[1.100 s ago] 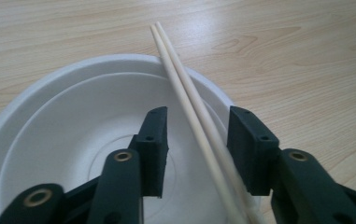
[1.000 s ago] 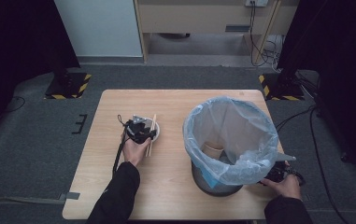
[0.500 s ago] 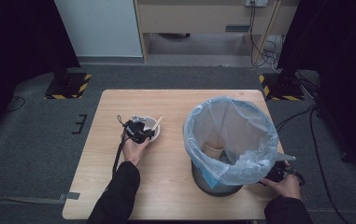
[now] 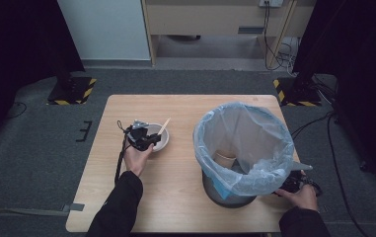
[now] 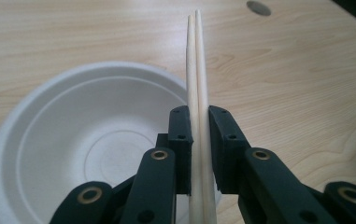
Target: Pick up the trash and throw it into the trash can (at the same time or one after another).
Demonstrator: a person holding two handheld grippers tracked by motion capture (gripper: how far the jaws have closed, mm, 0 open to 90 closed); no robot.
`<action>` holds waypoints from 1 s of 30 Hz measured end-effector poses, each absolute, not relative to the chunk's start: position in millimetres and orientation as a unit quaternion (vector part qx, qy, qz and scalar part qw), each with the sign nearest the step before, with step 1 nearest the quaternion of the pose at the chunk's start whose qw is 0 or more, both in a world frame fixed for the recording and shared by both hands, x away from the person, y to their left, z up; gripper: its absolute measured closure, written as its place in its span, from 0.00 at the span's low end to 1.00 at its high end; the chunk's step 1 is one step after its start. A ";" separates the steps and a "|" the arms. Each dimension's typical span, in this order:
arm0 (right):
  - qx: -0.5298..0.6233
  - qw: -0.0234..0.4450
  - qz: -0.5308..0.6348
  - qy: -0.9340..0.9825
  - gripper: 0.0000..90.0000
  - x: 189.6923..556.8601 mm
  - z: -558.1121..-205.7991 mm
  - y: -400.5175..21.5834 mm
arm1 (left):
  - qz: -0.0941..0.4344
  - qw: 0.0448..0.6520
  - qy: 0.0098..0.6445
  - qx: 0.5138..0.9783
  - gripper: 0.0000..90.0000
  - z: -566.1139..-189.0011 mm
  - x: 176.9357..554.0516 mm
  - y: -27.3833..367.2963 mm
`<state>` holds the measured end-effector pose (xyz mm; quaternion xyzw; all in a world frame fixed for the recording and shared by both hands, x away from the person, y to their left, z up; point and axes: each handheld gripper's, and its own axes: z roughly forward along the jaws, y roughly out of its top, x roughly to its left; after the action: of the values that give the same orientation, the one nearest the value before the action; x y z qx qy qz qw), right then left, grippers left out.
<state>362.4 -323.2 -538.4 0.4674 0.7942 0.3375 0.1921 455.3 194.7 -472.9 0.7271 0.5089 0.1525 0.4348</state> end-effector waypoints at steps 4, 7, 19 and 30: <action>0.467 0.192 0.337 0.794 0.06 362.4 -538.4 -323.2 | 0.158 0.456 0.497 0.722 0.88 -459.1 444.4 202.7; 0.467 0.193 0.337 0.794 0.06 362.3 -538.4 -323.1 | 0.162 0.470 0.485 0.719 0.88 -448.3 434.6 207.5; 0.466 0.195 0.337 0.795 0.06 362.3 -538.5 -323.1 | 0.176 0.529 0.441 0.703 0.88 -408.8 402.3 215.2; 0.465 0.195 0.337 0.795 0.06 362.3 -538.5 -323.0 | 0.189 0.580 0.404 0.682 0.88 -374.4 385.1 211.3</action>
<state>362.3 -323.0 -538.5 0.4655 0.7948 0.3373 0.1948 385.1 211.3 -374.4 0.6818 0.4045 0.1885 0.5797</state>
